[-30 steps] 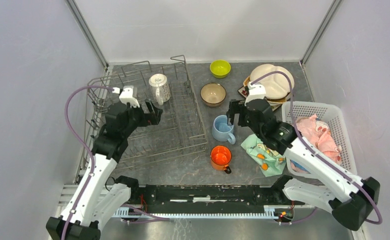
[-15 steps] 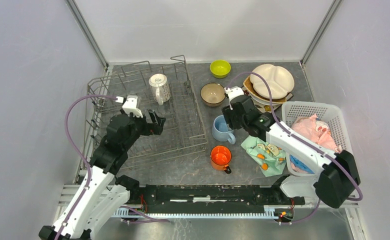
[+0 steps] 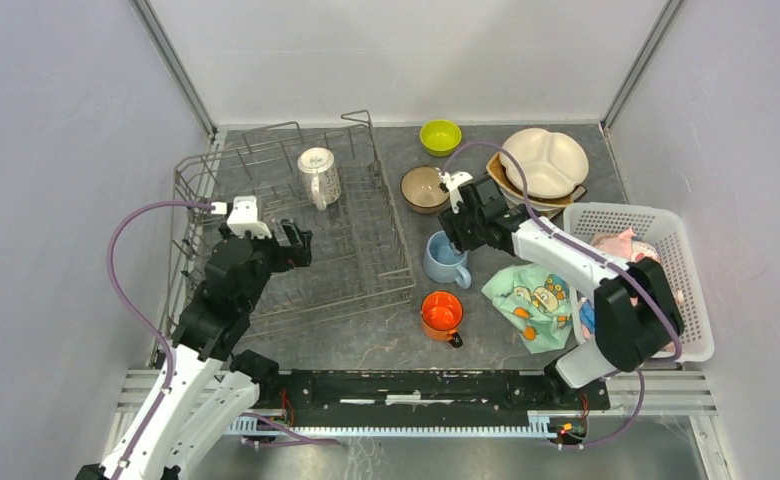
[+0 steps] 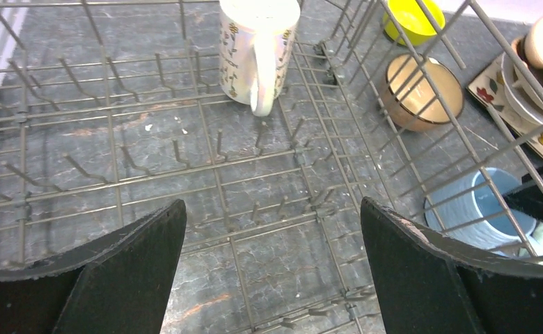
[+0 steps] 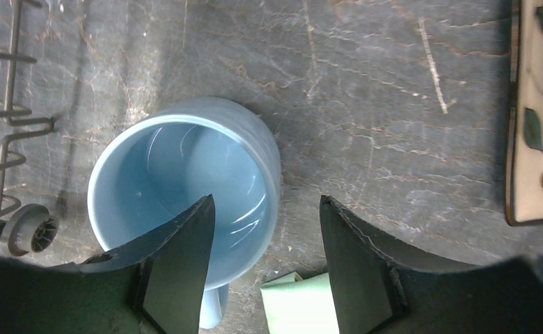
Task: Load the mixed dishes into the dish rack
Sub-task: Pick up the cup at the center of the board.
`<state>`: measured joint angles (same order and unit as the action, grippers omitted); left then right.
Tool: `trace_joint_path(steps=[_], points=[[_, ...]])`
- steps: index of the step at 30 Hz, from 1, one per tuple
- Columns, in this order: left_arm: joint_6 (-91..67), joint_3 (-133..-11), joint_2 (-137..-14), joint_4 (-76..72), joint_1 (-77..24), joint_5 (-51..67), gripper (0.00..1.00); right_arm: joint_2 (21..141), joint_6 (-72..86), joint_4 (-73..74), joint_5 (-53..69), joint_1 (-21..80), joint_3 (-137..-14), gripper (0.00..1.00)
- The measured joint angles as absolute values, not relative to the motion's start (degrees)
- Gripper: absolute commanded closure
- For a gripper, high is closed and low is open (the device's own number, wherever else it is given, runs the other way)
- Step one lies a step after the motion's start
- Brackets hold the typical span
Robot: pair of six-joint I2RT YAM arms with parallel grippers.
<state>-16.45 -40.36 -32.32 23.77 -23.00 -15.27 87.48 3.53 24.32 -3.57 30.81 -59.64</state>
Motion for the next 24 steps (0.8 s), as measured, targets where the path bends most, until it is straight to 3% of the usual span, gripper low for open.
trace_joint_path(steps=[3,14,18,24], points=[[-16.45,-40.36,-31.16,23.99,-23.0,-17.78,0.0,89.17,2.48,24.47,-2.52,30.68,-60.1,0.45],[-16.45,-40.36,-29.34,23.92,-23.0,-21.12,0.0,93.21,-0.32,24.43,-1.65,30.57,-61.71,0.52],[-16.45,-40.36,-29.34,23.9,-23.0,-21.08,0.0,93.67,-0.56,24.18,-1.08,30.57,-61.69,0.65],[-16.43,-40.36,-29.34,23.92,-23.0,-21.02,0.0,93.49,-0.4,23.94,-2.57,30.48,-61.65,0.94]])
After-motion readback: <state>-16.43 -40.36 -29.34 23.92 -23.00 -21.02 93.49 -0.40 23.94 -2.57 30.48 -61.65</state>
